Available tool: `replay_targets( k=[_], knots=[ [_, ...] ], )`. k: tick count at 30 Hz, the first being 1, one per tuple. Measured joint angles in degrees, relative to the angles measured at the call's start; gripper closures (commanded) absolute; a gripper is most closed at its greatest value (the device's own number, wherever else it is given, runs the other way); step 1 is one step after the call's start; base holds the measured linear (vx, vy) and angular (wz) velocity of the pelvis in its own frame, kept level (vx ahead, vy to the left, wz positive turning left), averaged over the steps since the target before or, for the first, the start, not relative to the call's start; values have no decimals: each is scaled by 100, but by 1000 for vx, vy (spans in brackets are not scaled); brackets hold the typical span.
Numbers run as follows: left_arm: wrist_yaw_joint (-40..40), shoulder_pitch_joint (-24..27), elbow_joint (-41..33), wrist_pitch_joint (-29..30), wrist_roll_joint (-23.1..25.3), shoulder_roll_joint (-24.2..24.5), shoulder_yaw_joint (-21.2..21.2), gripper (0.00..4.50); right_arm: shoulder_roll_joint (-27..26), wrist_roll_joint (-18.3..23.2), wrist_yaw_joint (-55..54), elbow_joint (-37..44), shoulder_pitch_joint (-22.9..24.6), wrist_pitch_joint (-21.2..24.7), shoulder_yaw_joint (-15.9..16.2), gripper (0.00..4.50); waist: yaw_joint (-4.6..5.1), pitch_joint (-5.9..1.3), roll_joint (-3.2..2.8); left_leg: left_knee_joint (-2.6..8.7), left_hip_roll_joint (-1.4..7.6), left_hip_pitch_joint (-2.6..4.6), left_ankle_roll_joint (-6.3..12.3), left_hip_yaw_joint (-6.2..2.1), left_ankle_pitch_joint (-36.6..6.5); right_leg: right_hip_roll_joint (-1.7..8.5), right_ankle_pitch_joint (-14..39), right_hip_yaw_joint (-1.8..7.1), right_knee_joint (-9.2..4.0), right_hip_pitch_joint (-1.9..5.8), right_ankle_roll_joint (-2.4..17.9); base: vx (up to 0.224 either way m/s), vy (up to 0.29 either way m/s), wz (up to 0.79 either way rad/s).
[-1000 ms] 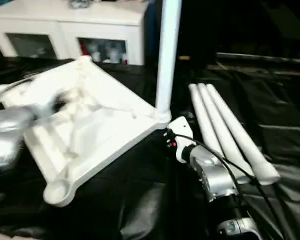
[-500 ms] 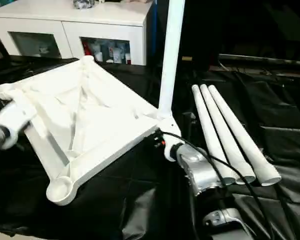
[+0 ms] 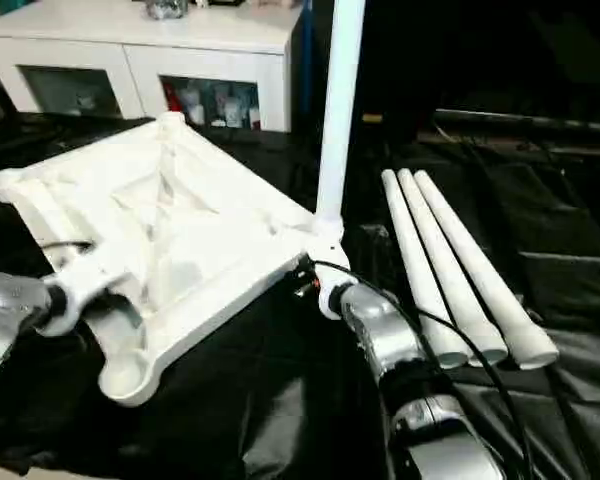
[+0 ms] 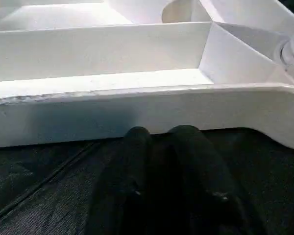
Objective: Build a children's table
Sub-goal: Rotate table base
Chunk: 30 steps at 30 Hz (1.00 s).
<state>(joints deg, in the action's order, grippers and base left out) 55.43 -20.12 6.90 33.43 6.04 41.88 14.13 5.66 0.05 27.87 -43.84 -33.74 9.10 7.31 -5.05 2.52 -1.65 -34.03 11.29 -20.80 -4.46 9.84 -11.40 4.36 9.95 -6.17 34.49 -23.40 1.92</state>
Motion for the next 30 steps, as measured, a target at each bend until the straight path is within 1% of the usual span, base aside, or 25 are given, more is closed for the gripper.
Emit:
replay_targets(
  k=[1, 3, 5, 6, 8, 10, 13, 16, 18, 20, 22, 25, 27, 29, 30],
  knots=[
    [136, 35, -127, 0, -86, -3, 45, 450, -1, -4, 0, -26, -20, -15, 0, 385, 0, 0, 1, 0, 0, 0, 0, 1, 0, 0, 0, 1, 0, 0, 0, 0, 0, 0],
    [442, 142, -440, 0, -320, -18, 155, 450, -22, -23, 11, -123, -91, -80, 3, 411, 0, 0, 7, 0, 0, 2, 1, 3, 0, 0, 0, 4, 0, -1, 0, 0, 0, 0],
    [592, 149, -568, 33, -426, -63, 212, 450, -33, -56, 21, -235, -179, -95, 14, 418, 21, 10, 25, 0, -1, 2, 1, 6, 1, -2, 1, 8, 3, -1, 0, 0, 0, 0],
    [663, 149, -624, 43, -455, -91, 254, 450, -32, -67, 21, -261, -201, -99, 10, 439, 31, 10, 31, 0, -1, 0, 1, 6, 0, -4, 0, 12, 3, -1, 0, 0, 0, 0],
    [779, 140, -692, 46, -524, -221, 331, 450, -35, -82, 21, -328, -236, -148, 8, 446, 58, 11, 37, 0, -2, -3, 1, 10, 0, -5, 0, 19, 4, -1, 0, 0, 0, 0],
    [785, 103, -692, 46, -532, -403, 390, 450, -45, -95, 21, -410, -277, -210, 8, 446, 66, 11, 40, 0, -4, -2, 1, 12, 1, -5, 0, 22, 8, -1, 0, 0, 0, 0],
    [766, -98, -597, -22, -529, -657, 568, 450, -78, -96, 25, -453, -310, -269, 9, 446, 81, 19, 53, 0, -5, -1, -2, 13, 3, -5, 1, 28, 21, -2, 0, 0, 0, 0],
    [610, -288, -328, -139, -511, -931, 616, 450, -109, -100, 58, -492, -324, -331, 12, 446, 99, 23, 47, -2, -7, 4, -4, 13, 3, -5, 1, 31, 32, -4, 0, 0, 0, 0],
    [362, -475, 22, -375, -428, -1150, 659, 450, -109, -126, 59, -562, -384, -367, 12, 446, 113, 29, 37, -6, -8, 5, -5, 12, 3, -5, 0, 32, 35, -4, 1, 0, 0, 0],
    [-78, -789, 554, -750, -213, -1387, 694, 450, -121, -173, 1, -572, -429, -442, 15, 446, 121, 30, 35, -11, -9, 22, -6, 6, 4, -6, -2, 31, 43, -6, 4, 0, 0, 0],
    [-402, -1017, 845, -979, -66, -1423, 688, 450, -172, -191, -61, -571, -428, -479, 36, 446, 149, 30, 35, -11, -9, 22, -15, 3, 10, -8, -3, 33, 51, -2, 5, 0, 0, 0],
    [-1067, -1441, 1485, -1372, 151, -1536, 616, 450, -39, -219, -400, -473, -401, -461, -20, 446, 149, 45, 1, -14, -19, 28, -16, -3, 10, -6, -5, 36, 48, -1, 7, 0, 0, 0],
    [-1477, -1614, 1900, -1555, 271, -1552, 473, 450, 84, -249, -667, -278, -374, -387, -117, 446, 144, 48, -8, -14, -22, 28, -15, -8, 10, -6, -5, 40, 50, 0, 7, 0, 0, 0],
    [-1583, -1685, 2045, -1644, 276, -1559, 361, 450, 232, -349, -963, -103, -346, -209, -218, 446, 146, 44, -16, -15, -23, 27, -15, -8, 10, -6, -3, 40, 49, 0, 3, 0, 0, 0],
    [-1514, -1674, 2001, -1630, 227, -1577, 303, 450, 299, -405, -1072, 92, -277, -42, -259, 446, 144, 44, -20, -15, -23, 25, -15, -8, 11, -7, -1, 40, 46, 0, 1, 0, 0, 0]
  ],
)
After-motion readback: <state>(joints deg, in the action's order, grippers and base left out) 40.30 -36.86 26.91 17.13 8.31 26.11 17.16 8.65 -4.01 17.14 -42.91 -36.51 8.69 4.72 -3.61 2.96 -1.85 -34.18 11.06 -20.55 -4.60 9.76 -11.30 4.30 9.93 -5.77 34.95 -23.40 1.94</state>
